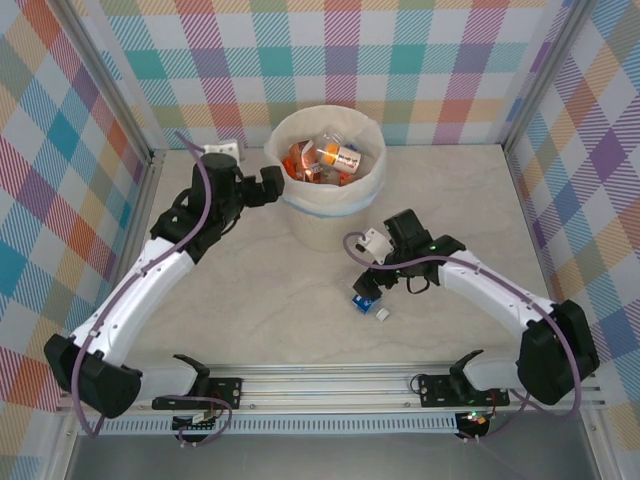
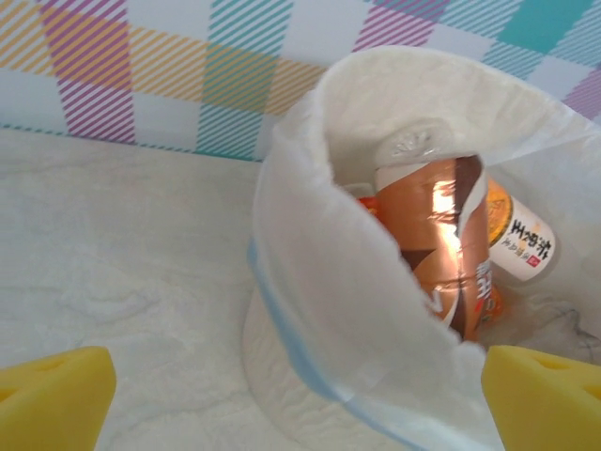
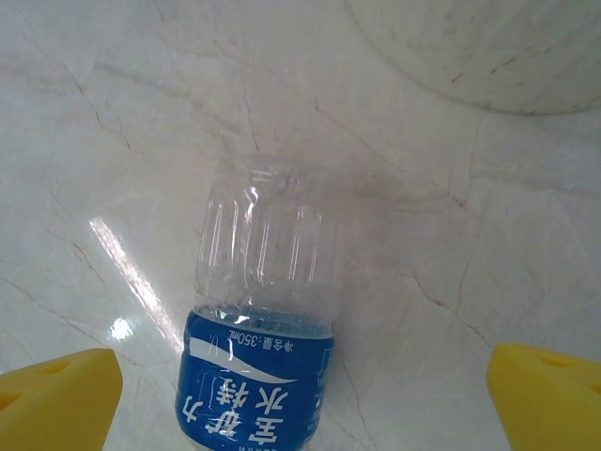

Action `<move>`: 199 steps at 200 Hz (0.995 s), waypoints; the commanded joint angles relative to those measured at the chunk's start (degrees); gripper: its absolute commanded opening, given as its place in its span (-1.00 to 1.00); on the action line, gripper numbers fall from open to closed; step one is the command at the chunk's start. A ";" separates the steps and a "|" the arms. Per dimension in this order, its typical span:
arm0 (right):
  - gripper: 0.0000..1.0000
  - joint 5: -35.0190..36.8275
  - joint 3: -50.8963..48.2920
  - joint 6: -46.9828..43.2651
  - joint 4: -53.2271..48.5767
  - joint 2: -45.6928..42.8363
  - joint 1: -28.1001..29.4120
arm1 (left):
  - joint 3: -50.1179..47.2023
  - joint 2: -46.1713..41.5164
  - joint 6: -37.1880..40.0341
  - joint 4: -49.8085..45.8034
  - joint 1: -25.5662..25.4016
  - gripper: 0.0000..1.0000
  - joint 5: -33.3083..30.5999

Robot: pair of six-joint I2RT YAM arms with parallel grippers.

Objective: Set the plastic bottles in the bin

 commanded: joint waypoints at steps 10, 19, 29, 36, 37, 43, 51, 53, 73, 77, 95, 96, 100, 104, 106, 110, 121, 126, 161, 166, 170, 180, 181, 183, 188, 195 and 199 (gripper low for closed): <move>1.00 6.10 1.99 -5.12 -2.71 5.35 3.11 | -8.92 -7.56 -8.80 9.26 1.55 1.00 -3.08; 0.99 5.33 2.92 -5.66 -4.01 7.52 3.42 | -10.87 -8.65 -9.71 10.00 1.75 1.00 -3.09; 0.99 4.36 4.02 -6.00 -5.63 9.74 3.99 | -12.11 -9.59 -10.49 9.50 1.92 1.00 -3.97; 0.99 3.54 4.58 -6.20 -6.30 11.09 4.58 | -12.62 -9.98 -10.94 8.84 2.00 1.00 -4.70; 0.99 3.39 4.64 -6.20 -6.32 11.26 4.63 | -12.69 -10.10 -10.96 8.73 2.02 1.00 -4.89; 0.99 2.83 4.94 -6.20 -6.56 12.27 5.17 | -13.20 -10.55 -11.42 8.12 2.18 1.00 -5.60; 1.00 2.40 5.27 -5.92 -6.31 13.56 5.82 | -13.99 -11.15 -11.75 7.83 2.42 1.00 -6.17; 1.00 2.37 5.24 -5.82 -6.29 13.89 5.97 | -14.21 -11.28 -11.92 7.78 2.45 1.00 -6.24; 0.97 3.81 5.31 -3.96 -3.78 16.62 6.81 | -16.10 -12.63 -12.98 8.12 3.12 1.00 -6.15; 0.95 4.19 5.35 -3.41 -3.15 17.17 6.93 | -16.45 -12.83 -13.01 8.10 3.21 1.00 -6.06; 0.89 5.41 5.58 -1.16 -1.05 19.59 7.20 | -17.62 -13.36 -13.80 7.86 3.67 1.00 -6.16; 0.88 5.52 5.58 -1.09 -0.97 19.72 7.21 | -17.70 -13.37 -13.84 7.84 3.68 1.00 -6.18; 0.86 5.78 5.71 -0.88 -0.73 20.20 7.30 | -17.89 -13.45 -14.07 7.70 3.77 1.00 -6.19; 0.84 6.19 5.76 -0.64 -0.43 20.72 7.42 | -18.09 -13.43 -14.20 7.58 3.90 1.00 -6.13; 0.83 6.38 5.80 -0.52 -0.27 20.98 7.54 | -18.18 -13.45 -14.27 7.52 3.95 1.00 -6.06; 0.80 6.80 5.85 -0.54 -0.03 21.40 7.72 | -18.31 -13.54 -14.41 7.52 4.11 1.00 -5.99; 0.72 7.69 5.70 -0.60 0.62 22.30 8.09 | -18.73 -13.53 -14.71 7.51 4.46 1.00 -5.62; 0.69 7.97 5.67 -0.65 0.96 22.63 8.34 | -18.90 -13.62 -14.89 7.48 4.64 1.00 -5.39; 0.52 7.61 5.76 -0.58 1.83 23.47 8.84 | -20.11 -13.97 -15.88 5.71 5.45 1.00 -4.88; 0.49 7.31 5.76 -0.49 1.88 23.32 8.89 | -20.28 -13.98 -15.96 5.86 5.58 1.00 -4.76; 0.47 6.95 5.76 -0.50 1.96 23.06 8.89 | -20.45 -14.02 -16.12 5.95 5.67 1.00 -4.73; 0.40 6.25 5.68 -0.39 2.11 22.48 8.90 | -20.82 -14.17 -16.43 6.18 5.88 1.00 -4.64; 0.39 6.15 5.68 -0.39 2.15 22.45 8.90 | -20.83 -14.21 -16.48 6.21 5.89 1.00 -4.63; 0.37 6.04 5.67 -0.33 2.25 22.31 8.89 | -20.87 -14.20 -16.58 6.23 5.94 1.00 -4.63; 0.33 5.68 5.68 -0.30 2.19 22.01 8.89 | -21.09 -14.17 -16.67 6.33 6.06 1.00 -4.52; 0.28 5.29 5.76 -0.29 2.20 21.62 8.89 | -21.24 -14.21 -16.86 6.52 6.22 1.00 -4.31; 0.26 5.21 5.80 -0.24 2.12 21.44 8.89 | -21.37 -14.18 -17.11 6.56 6.29 1.00 -4.28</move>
